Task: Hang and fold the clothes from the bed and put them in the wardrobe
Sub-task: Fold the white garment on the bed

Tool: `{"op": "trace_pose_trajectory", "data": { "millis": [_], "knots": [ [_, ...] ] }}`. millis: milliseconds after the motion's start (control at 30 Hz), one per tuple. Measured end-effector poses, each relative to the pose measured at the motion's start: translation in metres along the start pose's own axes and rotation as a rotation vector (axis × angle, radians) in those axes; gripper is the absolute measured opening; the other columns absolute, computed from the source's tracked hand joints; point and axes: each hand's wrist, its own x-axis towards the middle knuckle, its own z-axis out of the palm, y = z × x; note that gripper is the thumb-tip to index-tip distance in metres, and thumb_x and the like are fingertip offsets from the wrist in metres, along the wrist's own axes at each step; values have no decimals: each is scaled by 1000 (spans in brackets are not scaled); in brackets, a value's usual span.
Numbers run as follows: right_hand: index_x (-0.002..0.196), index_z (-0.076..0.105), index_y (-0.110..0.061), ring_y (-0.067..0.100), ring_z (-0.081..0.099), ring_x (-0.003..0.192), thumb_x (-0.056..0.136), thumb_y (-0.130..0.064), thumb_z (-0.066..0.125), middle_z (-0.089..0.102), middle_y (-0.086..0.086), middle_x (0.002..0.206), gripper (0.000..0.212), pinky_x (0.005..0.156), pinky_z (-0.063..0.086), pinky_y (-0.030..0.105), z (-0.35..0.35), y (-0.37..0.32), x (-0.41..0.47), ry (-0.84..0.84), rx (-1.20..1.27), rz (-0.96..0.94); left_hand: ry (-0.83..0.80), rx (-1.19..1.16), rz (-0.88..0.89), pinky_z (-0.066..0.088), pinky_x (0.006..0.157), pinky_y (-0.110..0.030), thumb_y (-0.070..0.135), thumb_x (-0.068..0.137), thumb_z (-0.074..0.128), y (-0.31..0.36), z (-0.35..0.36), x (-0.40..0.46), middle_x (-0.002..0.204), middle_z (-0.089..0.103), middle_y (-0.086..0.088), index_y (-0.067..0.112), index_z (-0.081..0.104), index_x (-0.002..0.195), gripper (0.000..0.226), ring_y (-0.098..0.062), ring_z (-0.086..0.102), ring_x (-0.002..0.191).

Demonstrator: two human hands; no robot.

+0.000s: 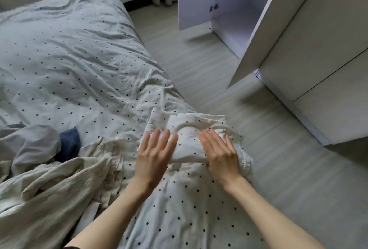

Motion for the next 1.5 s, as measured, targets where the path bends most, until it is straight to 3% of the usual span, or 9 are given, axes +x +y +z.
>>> {"op": "trace_pose_trajectory", "data": {
  "millis": [200, 333, 433, 700, 833, 1000, 1067, 1233, 1500],
  "knots": [
    [115, 66, -6, 31, 60, 114, 79, 1, 32, 64, 11, 122, 51, 88, 49, 57, -85, 95, -15, 123, -97, 14, 132, -97, 37, 45, 95, -47, 3, 82, 39, 103, -27, 65, 116, 65, -10, 11, 67, 114, 43, -33, 61, 107],
    [113, 68, -7, 34, 60, 114, 63, 8, 53, 64, 10, 122, 55, 89, 49, 56, -132, 193, -59, 143, -97, 16, 133, -130, 5, 39, 95, -43, 3, 78, 40, 217, -17, 89, 114, 66, -8, 12, 68, 110, 44, -31, 63, 104],
    [112, 68, -7, 33, 62, 111, 50, 14, 68, 66, 10, 119, 66, 86, 51, 54, -159, 260, -86, 52, -76, 15, 131, -161, 17, 46, 88, -41, 4, 77, 41, 290, -9, 110, 110, 68, -7, 12, 71, 106, 42, -30, 66, 98],
    [107, 70, -4, 31, 65, 106, 51, 13, 53, 68, 12, 113, 61, 82, 54, 51, -232, 391, -70, -62, -133, -92, 45, -304, -128, 48, 81, -39, 5, 73, 46, 412, -17, 186, 101, 68, -7, 10, 69, 102, 38, -29, 64, 89],
    [109, 69, -4, 31, 64, 108, 51, 15, 58, 67, 13, 114, 62, 84, 52, 52, -230, 398, -20, -98, -96, -162, 45, -310, -225, 50, 81, -42, -2, 68, 67, 392, -15, 218, 100, 67, -9, 9, 68, 105, 39, -31, 64, 89],
    [107, 69, -6, 30, 64, 107, 57, 13, 58, 68, 12, 113, 54, 84, 53, 48, -208, 373, 59, -105, -43, -290, 85, -214, -322, 50, 81, -41, -3, 67, 62, 334, -14, 242, 102, 67, -9, 9, 68, 106, 41, -31, 64, 92],
    [107, 69, -7, 29, 64, 107, 56, 12, 64, 67, 11, 113, 55, 83, 53, 48, -197, 362, 109, -113, -14, -343, 99, -189, -349, 50, 82, -42, 0, 68, 58, 297, -14, 267, 104, 67, -9, 9, 68, 107, 41, -31, 63, 93],
    [104, 70, -7, 28, 66, 104, 63, 7, 52, 69, 11, 110, 47, 80, 54, 47, -180, 325, 277, -4, -29, -442, 174, -119, -407, 50, 84, -43, 3, 72, 55, 178, -24, 372, 106, 67, -11, 8, 67, 108, 38, -32, 64, 95],
    [111, 67, -6, 32, 62, 110, 66, 11, 53, 65, 14, 118, 50, 88, 51, 53, -192, 272, 505, 145, -58, -445, 342, -7, -387, 48, 88, -49, -7, 71, 68, 13, -76, 537, 109, 65, -15, 6, 66, 112, 43, -35, 62, 97]
  ]
}}
